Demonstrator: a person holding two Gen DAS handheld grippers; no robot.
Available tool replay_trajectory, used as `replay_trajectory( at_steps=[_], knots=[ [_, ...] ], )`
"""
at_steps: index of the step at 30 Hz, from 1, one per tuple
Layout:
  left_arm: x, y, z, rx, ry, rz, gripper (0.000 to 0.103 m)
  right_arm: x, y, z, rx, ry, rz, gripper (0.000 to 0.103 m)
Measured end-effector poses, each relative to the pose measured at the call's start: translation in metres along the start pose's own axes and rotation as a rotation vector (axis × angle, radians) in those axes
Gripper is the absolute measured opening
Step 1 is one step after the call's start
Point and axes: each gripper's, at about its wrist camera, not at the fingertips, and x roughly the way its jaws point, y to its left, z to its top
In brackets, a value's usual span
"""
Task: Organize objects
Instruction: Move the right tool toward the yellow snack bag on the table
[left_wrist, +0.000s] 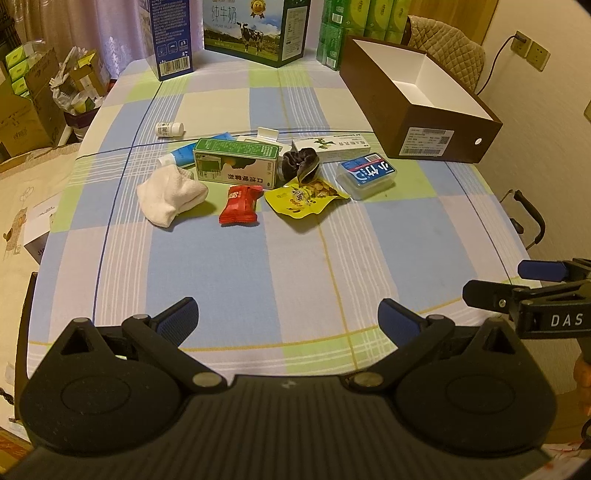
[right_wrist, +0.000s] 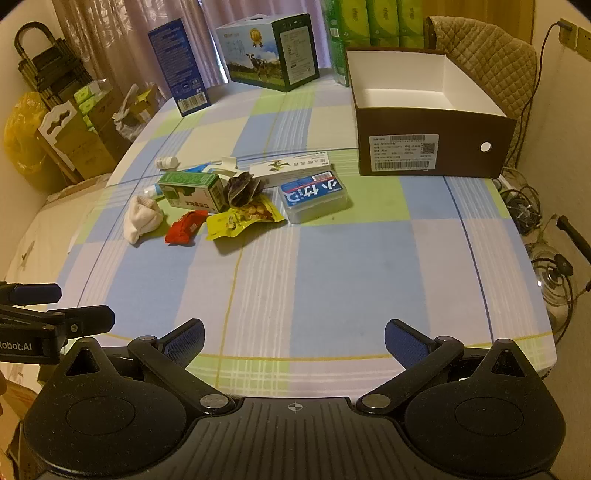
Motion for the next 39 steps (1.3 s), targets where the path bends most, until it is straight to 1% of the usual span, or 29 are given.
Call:
replay_trajectory(
  at_steps=[13, 26, 29, 32, 39],
  knots=[
    [0.006, 0.003, 0.006, -0.009, 0.007, 0.000, 0.102, 0.005, 0.001, 0.004, -0.007, 0.009, 0.000, 0.101],
    [0.014, 0.005, 0.015, -0.027, 0.014, 0.013, 0.102, 0.014, -0.001, 0.018, -0.024, 0.024, 0.017, 0.101],
    [0.016, 0.008, 0.017, -0.035, 0.015, 0.024, 0.102, 0.015, -0.001, 0.024, -0.050, -0.007, 0.022, 0.101],
    [0.018, 0.013, 0.020, -0.043, 0.014, 0.041, 0.102, 0.017, 0.002, 0.031, -0.115, -0.047, -0.009, 0.101],
    [0.024, 0.031, 0.027, -0.074, 0.010, 0.087, 0.102, 0.034, 0.009, 0.043, -0.239, -0.108, 0.016, 0.101]
  ],
)
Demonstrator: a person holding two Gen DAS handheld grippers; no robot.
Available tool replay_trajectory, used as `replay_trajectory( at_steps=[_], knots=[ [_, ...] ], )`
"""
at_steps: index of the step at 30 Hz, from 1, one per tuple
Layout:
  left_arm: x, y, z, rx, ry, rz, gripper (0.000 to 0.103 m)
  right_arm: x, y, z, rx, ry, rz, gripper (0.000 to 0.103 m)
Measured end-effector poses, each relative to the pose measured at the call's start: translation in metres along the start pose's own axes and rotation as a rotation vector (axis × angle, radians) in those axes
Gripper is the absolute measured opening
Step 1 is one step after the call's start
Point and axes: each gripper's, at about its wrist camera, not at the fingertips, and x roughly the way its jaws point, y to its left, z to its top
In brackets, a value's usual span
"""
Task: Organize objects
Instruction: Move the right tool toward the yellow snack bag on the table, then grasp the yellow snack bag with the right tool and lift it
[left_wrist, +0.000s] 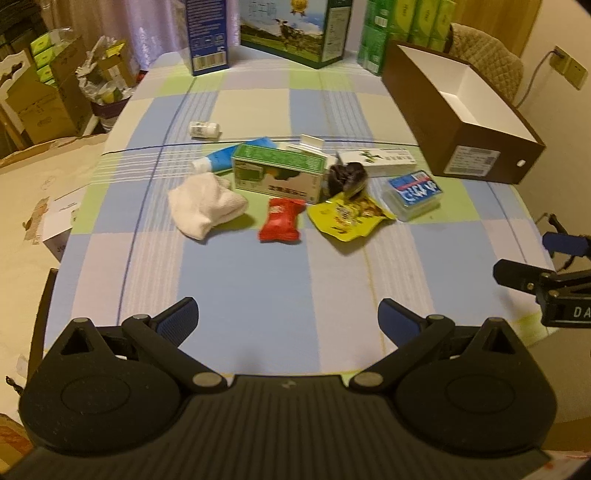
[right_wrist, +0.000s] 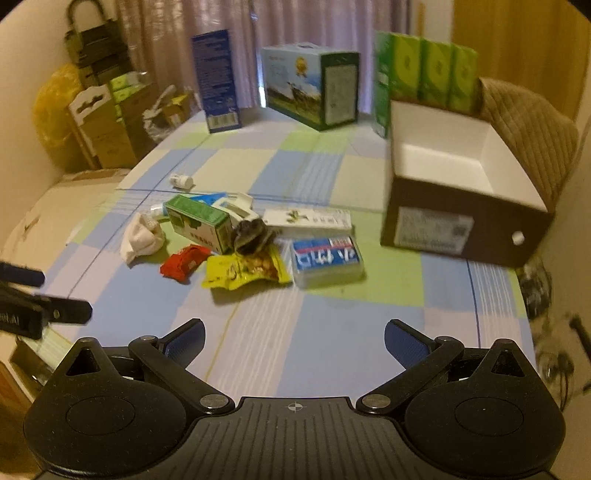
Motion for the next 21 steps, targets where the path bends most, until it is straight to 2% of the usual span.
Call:
replay_trajectory(
  at_steps=[8, 15, 21],
  knots=[
    [0.015, 0.024, 0.011, -0.039, -0.007, 0.059, 0.102, 0.034, 0.022, -0.001, -0.288, -0.093, 0.027, 0.101],
    [0.031, 0.049, 0.016, -0.108, 0.012, 0.112, 0.102, 0.090, 0.047, -0.014, -0.532, -0.076, 0.028, 0.087],
    [0.042, 0.067, 0.016, -0.174, 0.039, 0.151, 0.102, 0.132, 0.055, -0.021, -0.665, -0.056, 0.052, 0.080]
  ],
)
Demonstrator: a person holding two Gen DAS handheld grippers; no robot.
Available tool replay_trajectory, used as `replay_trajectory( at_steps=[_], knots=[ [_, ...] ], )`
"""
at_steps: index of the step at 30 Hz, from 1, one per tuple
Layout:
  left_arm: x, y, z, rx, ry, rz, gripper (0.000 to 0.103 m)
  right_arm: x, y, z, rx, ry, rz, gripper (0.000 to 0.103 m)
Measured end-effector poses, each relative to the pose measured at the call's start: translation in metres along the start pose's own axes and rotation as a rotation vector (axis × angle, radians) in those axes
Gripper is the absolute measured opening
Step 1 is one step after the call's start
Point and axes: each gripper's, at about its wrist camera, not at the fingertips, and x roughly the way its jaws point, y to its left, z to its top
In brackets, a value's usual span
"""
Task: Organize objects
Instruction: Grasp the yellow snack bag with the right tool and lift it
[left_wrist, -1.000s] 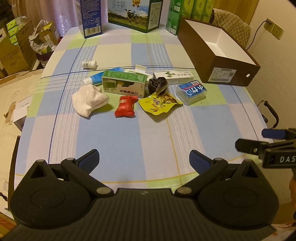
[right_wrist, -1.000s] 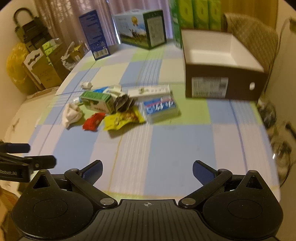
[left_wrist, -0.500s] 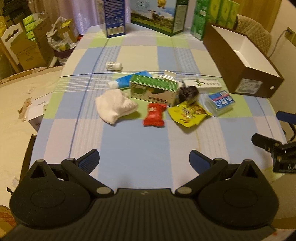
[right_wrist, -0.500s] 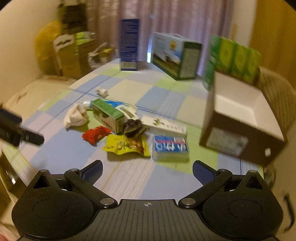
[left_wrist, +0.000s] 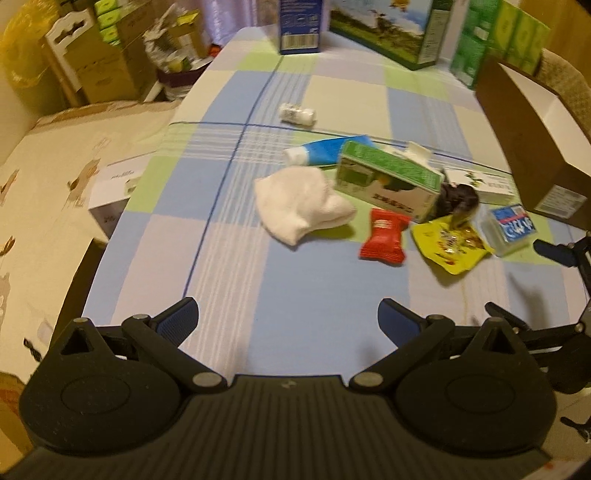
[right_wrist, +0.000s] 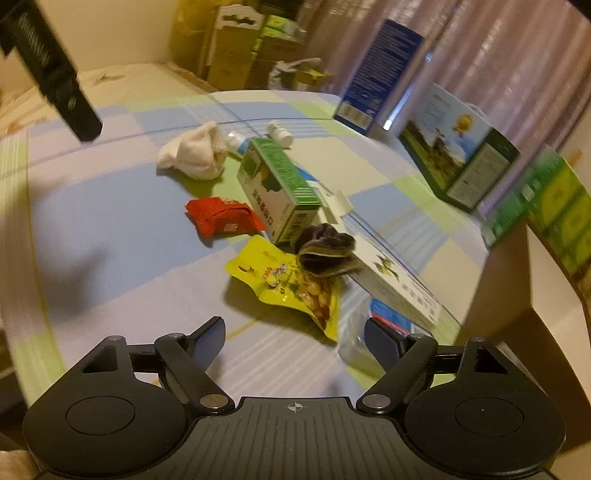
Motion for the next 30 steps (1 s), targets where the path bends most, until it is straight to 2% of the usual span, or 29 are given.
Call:
replay_trajectory(
  at_steps=[3, 7, 12, 19, 21, 28, 30],
  knots=[
    [0.005, 0.004, 0.001, -0.027, 0.012, 0.021, 0.102, 0.020, 0.000, 0.000, -0.046, -0.003, 0.008, 0.078],
    [0.010, 0.005, 0.004, -0.062, 0.022, 0.044, 0.102, 0.038, -0.009, 0.000, -0.032, -0.006, 0.032, 0.078],
    [0.015, 0.003, 0.005, -0.105, 0.041, 0.071, 0.102, 0.054, -0.026, 0.006, 0.055, -0.041, 0.076, 0.078],
    [0.021, -0.009, 0.006, -0.145, 0.059, 0.096, 0.102, 0.070, -0.046, 0.013, 0.150, -0.044, 0.175, 0.076],
    [0.022, -0.013, 0.006, -0.155, 0.062, 0.101, 0.102, 0.071, -0.051, 0.013, 0.168, -0.036, 0.215, 0.067],
    [0.022, -0.029, 0.007, -0.178, 0.059, 0.129, 0.102, 0.065, -0.058, 0.015, 0.163, -0.006, 0.236, 0.052],
    [0.022, -0.033, 0.008, -0.183, 0.053, 0.135, 0.102, 0.054, -0.059, 0.014, 0.144, -0.037, 0.245, 0.037]
  ],
)
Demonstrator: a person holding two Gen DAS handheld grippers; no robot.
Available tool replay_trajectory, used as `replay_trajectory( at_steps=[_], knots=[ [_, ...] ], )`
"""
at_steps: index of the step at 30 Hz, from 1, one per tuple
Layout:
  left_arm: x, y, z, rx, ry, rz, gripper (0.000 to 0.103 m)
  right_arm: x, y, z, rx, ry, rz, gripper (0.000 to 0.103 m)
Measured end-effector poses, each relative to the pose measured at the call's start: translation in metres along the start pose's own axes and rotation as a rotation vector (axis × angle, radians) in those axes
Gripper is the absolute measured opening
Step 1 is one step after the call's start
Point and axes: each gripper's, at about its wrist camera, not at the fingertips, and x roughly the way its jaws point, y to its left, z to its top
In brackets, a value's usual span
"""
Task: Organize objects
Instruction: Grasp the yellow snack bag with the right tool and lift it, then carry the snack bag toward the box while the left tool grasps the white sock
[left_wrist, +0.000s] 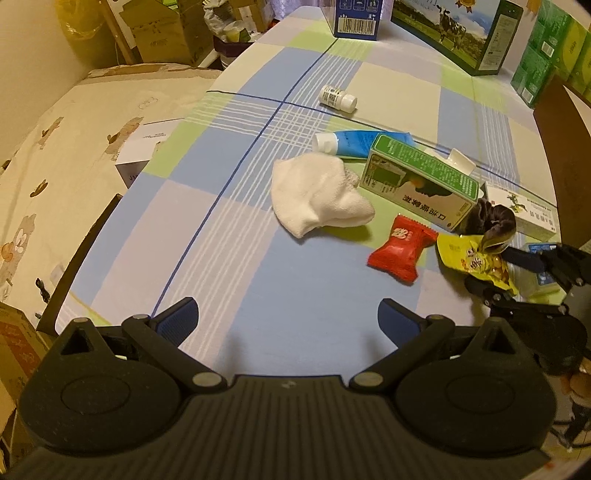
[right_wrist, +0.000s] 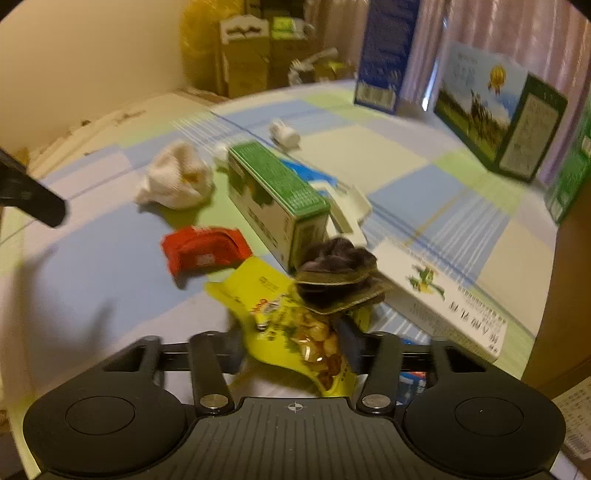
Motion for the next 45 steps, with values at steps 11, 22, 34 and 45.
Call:
replay_trajectory(
  at_steps=[11, 22, 34, 45],
  knots=[
    [-0.012, -0.024, -0.003, -0.007, -0.043, 0.032, 0.102, -0.059, -0.034, 0.003, 0.163, -0.091, 0.104, 0.000],
    [-0.008, -0.039, 0.007, 0.087, -0.083, 0.009, 0.102, -0.110, -0.084, 0.001, 0.492, -0.141, 0.132, 0.000],
    [0.033, -0.020, 0.055, 0.220, -0.093, -0.106, 0.097, -0.156, -0.081, -0.003, 0.713, -0.211, -0.087, 0.000],
    [0.077, -0.017, 0.089, 0.268, -0.056, -0.154, 0.092, -0.184, -0.055, -0.013, 0.825, -0.239, -0.270, 0.000]
  ],
)
